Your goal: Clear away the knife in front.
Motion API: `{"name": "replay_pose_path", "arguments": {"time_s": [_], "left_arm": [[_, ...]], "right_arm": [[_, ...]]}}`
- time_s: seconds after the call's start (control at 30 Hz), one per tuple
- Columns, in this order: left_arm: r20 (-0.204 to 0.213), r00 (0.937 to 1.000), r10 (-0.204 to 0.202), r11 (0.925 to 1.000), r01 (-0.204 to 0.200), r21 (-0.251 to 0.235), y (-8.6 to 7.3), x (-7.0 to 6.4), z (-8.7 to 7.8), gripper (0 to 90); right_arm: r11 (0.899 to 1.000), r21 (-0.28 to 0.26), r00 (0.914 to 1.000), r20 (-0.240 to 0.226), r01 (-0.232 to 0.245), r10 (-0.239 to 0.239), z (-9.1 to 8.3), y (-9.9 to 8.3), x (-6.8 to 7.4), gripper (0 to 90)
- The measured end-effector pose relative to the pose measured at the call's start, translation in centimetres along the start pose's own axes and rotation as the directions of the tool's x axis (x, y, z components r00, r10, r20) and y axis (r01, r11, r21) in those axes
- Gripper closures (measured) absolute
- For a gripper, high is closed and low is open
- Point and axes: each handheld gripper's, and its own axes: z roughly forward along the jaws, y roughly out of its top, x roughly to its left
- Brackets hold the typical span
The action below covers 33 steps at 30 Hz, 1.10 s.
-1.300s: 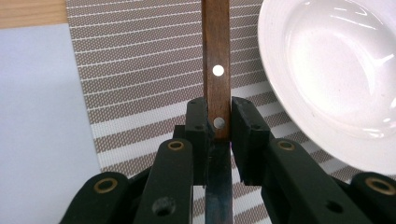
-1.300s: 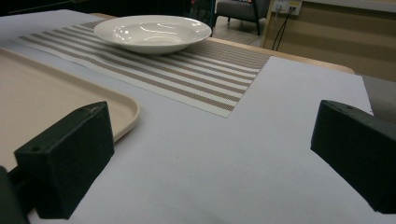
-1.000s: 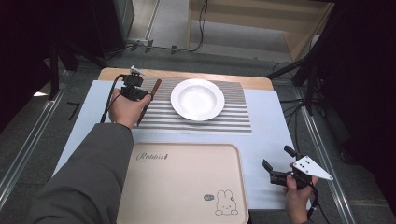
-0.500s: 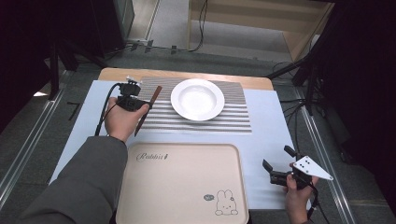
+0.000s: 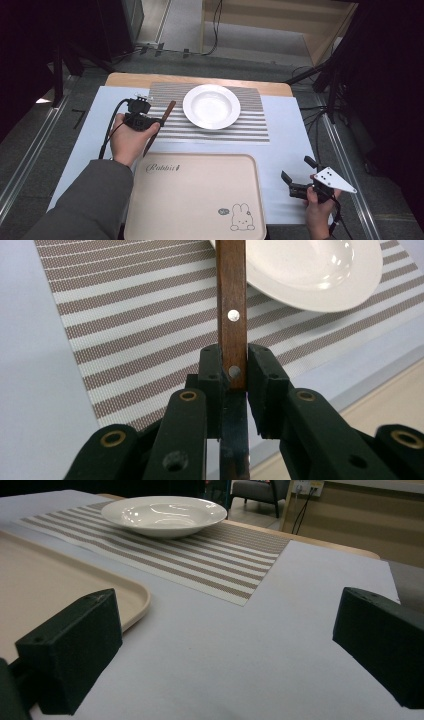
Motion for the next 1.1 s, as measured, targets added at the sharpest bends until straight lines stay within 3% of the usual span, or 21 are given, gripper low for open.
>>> {"name": "replay_pose_path", "arguments": {"time_s": [0.5, 1.1], "left_arm": [[0.049, 0.9988, 0.006, 0.9997, -0.005, -0.024, -3.2, -1.1, -1.7, 77.3], [0.101, 0.9946, -0.023, 0.9992, 0.026, -0.031, -6.8, -2.2, -2.8, 77.4]], "right_arm": [[1.000, 0.002, 1.0000, 0.000, 0.002, -0.002, 0.0, 0.0, 0.0, 0.0], [1.000, 0.004, 1.0000, 0.001, 0.005, -0.005, 0.0, 0.0, 0.1, 0.0]]}}
